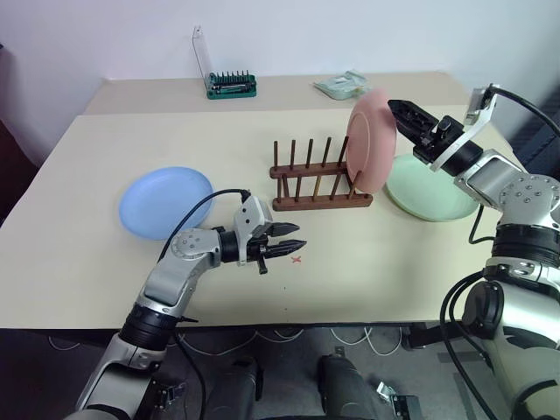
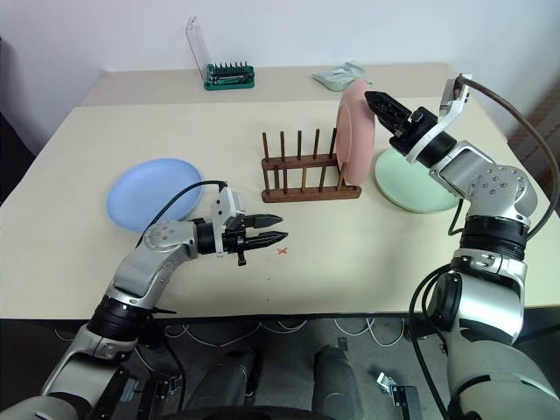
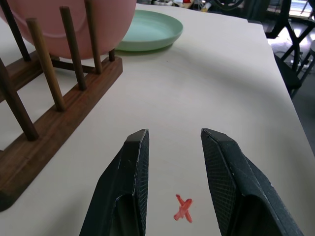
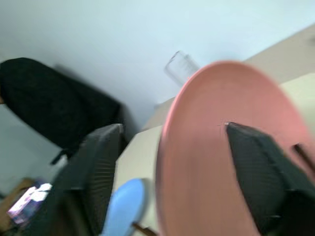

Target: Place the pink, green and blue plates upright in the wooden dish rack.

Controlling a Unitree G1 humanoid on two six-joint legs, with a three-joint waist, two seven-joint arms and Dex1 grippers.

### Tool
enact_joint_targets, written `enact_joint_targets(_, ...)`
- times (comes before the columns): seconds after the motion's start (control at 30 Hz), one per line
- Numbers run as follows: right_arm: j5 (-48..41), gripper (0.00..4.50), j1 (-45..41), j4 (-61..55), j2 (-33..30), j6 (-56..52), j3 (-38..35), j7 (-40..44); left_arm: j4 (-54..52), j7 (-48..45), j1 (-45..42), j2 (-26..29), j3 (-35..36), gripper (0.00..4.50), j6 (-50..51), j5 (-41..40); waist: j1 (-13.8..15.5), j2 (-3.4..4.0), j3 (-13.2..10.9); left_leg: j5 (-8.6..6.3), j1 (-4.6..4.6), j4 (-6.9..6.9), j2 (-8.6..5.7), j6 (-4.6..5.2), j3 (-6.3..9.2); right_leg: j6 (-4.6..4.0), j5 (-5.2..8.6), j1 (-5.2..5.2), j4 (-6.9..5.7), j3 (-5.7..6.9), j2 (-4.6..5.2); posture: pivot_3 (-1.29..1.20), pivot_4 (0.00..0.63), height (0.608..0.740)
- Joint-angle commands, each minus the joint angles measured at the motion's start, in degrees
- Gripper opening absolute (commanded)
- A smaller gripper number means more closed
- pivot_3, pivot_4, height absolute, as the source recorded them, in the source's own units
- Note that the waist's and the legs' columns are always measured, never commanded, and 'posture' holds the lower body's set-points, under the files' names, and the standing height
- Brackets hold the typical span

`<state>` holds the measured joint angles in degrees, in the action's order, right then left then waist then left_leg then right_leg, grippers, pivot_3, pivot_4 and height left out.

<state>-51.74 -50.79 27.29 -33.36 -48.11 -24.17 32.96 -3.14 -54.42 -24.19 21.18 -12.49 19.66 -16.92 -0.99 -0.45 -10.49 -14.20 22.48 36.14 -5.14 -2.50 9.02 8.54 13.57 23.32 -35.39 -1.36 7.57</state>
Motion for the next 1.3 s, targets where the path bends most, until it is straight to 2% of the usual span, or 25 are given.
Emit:
enact_joint_targets(0.03,3.6,3.23,0.5,-6.1,-4.6,6.0,-2.6,-0.1,-2.4,0.4,0.5,0.2,0.7,1.68,-0.7,-0.5,0.3,0.01,0.0,0.00,0.00,0.00,0.00,0.00,0.00,0.00,0.00,0.00,0.01,0.00,0.00,0.00,0.150,0.740)
enact_joint_targets(0.1,4.9,3.23,2.8,-9.6,-7.6,7.5,-3.8,0.2,-2.9,0.7,0.9,0.2,0.7,1.68,-0.5,-0.6,0.5,0.01,0.0,0.00,0.04,0.00,-0.03,0.00,0.00,0.01,0.01,0.00,0.04,0.00,0.02,0.00,0.150,0.740)
enact_joint_targets(0.3,12.7,3.23,20.1,-23.4,-18.3,12.0,-0.5,9.0,-3.6,0.8,1.6,0.4,0.5,1.68,-0.2,-0.9,0.2,0.04,0.0,0.00,0.03,0.01,-0.03,0.00,0.00,0.04,0.02,-0.06,0.09,0.02,0.02,0.00,0.150,0.740)
enact_joint_targets(0.4,24.0,3.23,32.1,-30.4,-25.0,17.6,8.4,13.5,-2.9,0.1,0.6,0.1,-0.2,1.68,-0.2,-0.8,-0.3,0.27,0.1,0.00,-0.06,0.01,0.02,0.01,-0.16,0.04,0.02,-0.06,0.02,-0.08,0.01,0.00,0.150,0.740)
enact_joint_targets(0.47,31.3,3.23,36.4,-31.3,-27.5,21.3,14.0,13.6,-2.3,-0.2,-0.3,-0.2,-0.5,1.68,-0.2,-0.8,-0.3,0.29,0.1,-0.01,-0.11,0.01,0.05,0.01,-0.23,0.05,0.03,-0.07,0.00,-0.09,-0.01,0.00,0.150,0.740)
enact_joint_targets(0.67,45.6,3.23,34.9,-23.9,-25.2,29.2,24.0,8.7,-3.2,-0.9,-1.8,-0.6,-1.1,1.68,0.6,-0.6,0.1,0.30,0.1,0.00,-0.10,0.08,0.05,0.00,-0.33,0.05,0.03,-0.08,0.03,-0.17,0.01,0.00,0.150,0.740)
enact_joint_targets(0.83,53.6,3.23,30.5,-14.3,-21.9,37.0,28.5,5.1,-3.6,-0.4,-1.8,-0.5,-0.9,1.68,1.0,-0.6,0.1,0.29,0.1,0.00,-0.09,0.04,0.05,0.00,-0.32,0.05,0.03,-0.07,0.06,-0.17,0.01,0.00,0.150,0.740)
enact_joint_targets(0.93,56.6,2.32,29.2,-9.2,-20.3,41.0,29.7,4.0,-3.9,0.1,-1.3,-0.3,-0.7,1.68,1.0,-0.5,0.2,0.28,0.1,0.00,-0.10,0.05,0.04,0.00,-0.31,0.04,0.02,-0.10,0.07,-0.17,0.01,0.00,0.150,0.740)
enact_joint_targets(1.07,57.1,0.34,28.8,-7.8,-19.6,42.5,28.5,4.1,-4.6,0.6,-0.3,0.1,-0.5,1.68,1.1,-0.5,0.2,0.28,0.1,0.00,-0.10,0.06,0.04,0.00,-0.30,0.04,0.02,-0.12,0.09,-0.17,0.01,0.00,0.150,0.740)
enact_joint_targets(1.1,57.3,0.02,28.8,-7.7,-19.5,42.8,28.3,4.0,-4.7,0.7,-0.2,0.1,-0.6,1.68,1.1,-0.6,0.2,0.29,0.1,0.00,-0.11,0.06,0.04,0.00,-0.30,0.04,0.02,-0.12,0.09,-0.17,0.01,0.00,0.150,0.740)
enact_joint_targets(1.23,56.8,0.02,29.1,-9.3,-19.8,42.9,25.5,2.8,-4.7,0.8,0.0,0.2,-0.7,1.68,0.9,-0.6,0.3,0.27,0.1,0.00,-0.10,0.06,0.02,0.00,-0.28,0.03,0.02,-0.13,0.10,-0.17,0.01,0.00,0.150,0.740)
enact_joint_targets(1.3,57.5,0.02,26.8,-10.5,-20.7,43.6,21.8,-1.8,-4.6,0.9,0.1,0.4,-0.5,1.68,0.8,-0.6,0.3,0.30,0.1,0.00,-0.10,0.06,0.02,0.00,-0.28,0.04,0.02,-0.12,0.10,-0.17,0.02,0.00,0.150,0.740)
